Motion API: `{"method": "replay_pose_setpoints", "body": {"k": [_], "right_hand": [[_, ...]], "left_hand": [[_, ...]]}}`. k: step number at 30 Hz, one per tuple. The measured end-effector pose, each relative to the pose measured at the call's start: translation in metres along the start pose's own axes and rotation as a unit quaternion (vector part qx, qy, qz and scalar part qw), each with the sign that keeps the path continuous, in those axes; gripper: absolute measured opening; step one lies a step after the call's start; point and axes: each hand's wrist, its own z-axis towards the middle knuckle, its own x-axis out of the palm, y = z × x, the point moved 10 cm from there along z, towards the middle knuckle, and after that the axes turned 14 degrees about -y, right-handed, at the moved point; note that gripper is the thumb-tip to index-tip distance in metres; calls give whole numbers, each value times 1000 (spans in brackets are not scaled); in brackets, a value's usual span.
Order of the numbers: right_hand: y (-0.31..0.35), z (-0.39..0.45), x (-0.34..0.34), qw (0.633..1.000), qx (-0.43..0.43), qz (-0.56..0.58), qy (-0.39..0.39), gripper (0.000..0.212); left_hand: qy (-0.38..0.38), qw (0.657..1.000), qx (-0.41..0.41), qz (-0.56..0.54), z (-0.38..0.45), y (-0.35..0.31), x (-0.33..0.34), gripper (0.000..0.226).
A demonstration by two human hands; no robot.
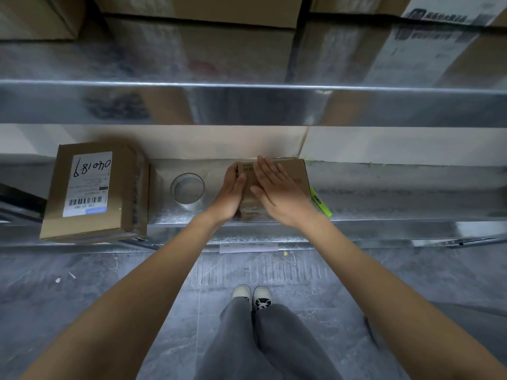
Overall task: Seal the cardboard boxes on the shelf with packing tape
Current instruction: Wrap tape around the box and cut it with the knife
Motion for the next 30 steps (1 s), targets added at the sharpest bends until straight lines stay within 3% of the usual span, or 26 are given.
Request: {"method": "replay_pose_setpoints", "body": {"k": [4, 9, 15, 23, 27, 30], "right_hand": [[-5, 7, -4, 992, 86, -20, -89, 64], [-5, 5, -2, 984, 117, -40, -125, 56], [5, -15, -4, 983, 103, -51, -144, 55], [23, -70, 5, 987, 76, -91, -113, 57], [13, -61, -10, 990, 56, 1, -128, 50], [-46, -58, -33, 962, 191, 108, -165, 73]], "left_hand": [[3, 1000, 6, 2, -1, -3, -1, 34], [-6, 1000, 18, 5, -3, -6, 2, 43], [-19, 1000, 16, -6, -3, -3, 1, 46], [-12, 1000, 1, -8, -4, -1, 2, 35], [-2, 1000, -4, -3, -3, -4, -1, 29], [-1, 1000, -26, 17, -2, 3, -6, 34]]}}
